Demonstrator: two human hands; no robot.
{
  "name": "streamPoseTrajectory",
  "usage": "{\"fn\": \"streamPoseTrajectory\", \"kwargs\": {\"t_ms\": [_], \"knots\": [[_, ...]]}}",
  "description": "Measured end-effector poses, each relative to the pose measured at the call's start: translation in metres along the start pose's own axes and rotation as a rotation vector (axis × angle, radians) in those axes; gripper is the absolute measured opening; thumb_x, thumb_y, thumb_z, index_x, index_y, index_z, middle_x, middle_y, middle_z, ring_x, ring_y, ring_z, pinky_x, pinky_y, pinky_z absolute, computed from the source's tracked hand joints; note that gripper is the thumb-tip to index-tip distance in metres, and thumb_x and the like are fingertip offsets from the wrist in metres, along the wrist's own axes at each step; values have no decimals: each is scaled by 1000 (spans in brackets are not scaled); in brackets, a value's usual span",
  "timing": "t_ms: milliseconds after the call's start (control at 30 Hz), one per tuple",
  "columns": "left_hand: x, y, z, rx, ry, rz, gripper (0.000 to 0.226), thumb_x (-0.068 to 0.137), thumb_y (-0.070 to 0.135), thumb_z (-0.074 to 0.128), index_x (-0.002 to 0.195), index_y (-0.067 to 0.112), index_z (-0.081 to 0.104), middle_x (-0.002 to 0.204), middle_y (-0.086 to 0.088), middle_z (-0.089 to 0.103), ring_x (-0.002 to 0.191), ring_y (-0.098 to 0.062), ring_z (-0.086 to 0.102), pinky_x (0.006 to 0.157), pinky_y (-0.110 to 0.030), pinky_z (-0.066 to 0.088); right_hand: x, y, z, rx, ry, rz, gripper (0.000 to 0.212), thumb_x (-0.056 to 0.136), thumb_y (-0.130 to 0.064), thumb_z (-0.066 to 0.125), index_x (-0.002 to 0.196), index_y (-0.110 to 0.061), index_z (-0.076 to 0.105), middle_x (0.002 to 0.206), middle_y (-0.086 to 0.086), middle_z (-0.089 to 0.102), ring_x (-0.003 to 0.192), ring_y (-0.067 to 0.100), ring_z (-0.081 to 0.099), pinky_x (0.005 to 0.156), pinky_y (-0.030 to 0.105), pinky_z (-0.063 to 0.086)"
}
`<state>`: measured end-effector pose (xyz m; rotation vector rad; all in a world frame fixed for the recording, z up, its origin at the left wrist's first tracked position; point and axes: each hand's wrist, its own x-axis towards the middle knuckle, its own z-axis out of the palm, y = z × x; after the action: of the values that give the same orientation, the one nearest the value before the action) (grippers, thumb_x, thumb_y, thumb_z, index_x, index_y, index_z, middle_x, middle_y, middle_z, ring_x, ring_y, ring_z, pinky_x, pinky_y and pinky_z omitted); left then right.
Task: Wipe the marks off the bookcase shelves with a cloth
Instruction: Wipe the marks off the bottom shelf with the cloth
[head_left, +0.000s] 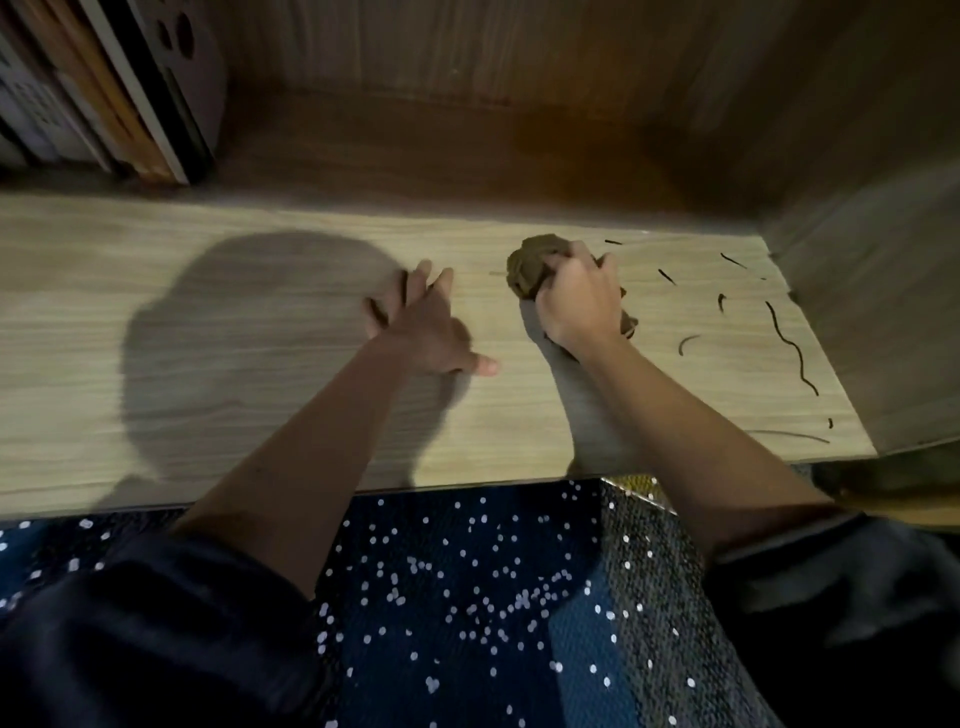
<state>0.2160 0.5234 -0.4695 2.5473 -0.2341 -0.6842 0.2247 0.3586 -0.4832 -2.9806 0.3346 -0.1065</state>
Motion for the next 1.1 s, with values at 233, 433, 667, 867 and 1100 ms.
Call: {"fn": "streamPoseTrajectory", "kwargs": {"t_ms": [233,433,667,867,1100], "knots": [[8,-6,7,-80,28,11,120,61,47,81,148,30,0,154,10,-19,140,-12,-22,109,-49,-14,-44,3,7,-7,54,-381,48,83,-18,37,127,-19,56,128,0,54,104,35,46,87,42,41],[4,-5,7,-58,40,13,119,62,47,80,149,29,0,155,8,-19,141,-14,-20,110,-51,-12,9,-9,-10,-83,-60,-145,44,89,-16,43,132,-22,50,141,2,43,120,35,36,99,40,33],[0,-6,4,-43,19,20,116,66,52,75,150,27,0,155,7,-21,141,-19,-21,110,-51,-14,-12,4,-13,-72,-42,-215,42,92,-18,40,134,-21,47,138,3,44,116,33,36,97,40,35],[-1,-4,6,-43,37,21,114,67,46,76,149,27,0,156,5,-18,141,-19,-21,110,-50,-14,-21,-30,-2,65,-89,-315,45,90,-16,41,134,-25,48,141,-4,43,119,30,34,99,37,33],[1,-20,0,-585,140,56,83,76,33,73,145,29,27,156,7,12,143,-18,10,117,-43,12,17,22,-4,110,-98,-123,43,91,-13,38,131,-23,51,141,1,44,127,29,33,109,37,23]]}}
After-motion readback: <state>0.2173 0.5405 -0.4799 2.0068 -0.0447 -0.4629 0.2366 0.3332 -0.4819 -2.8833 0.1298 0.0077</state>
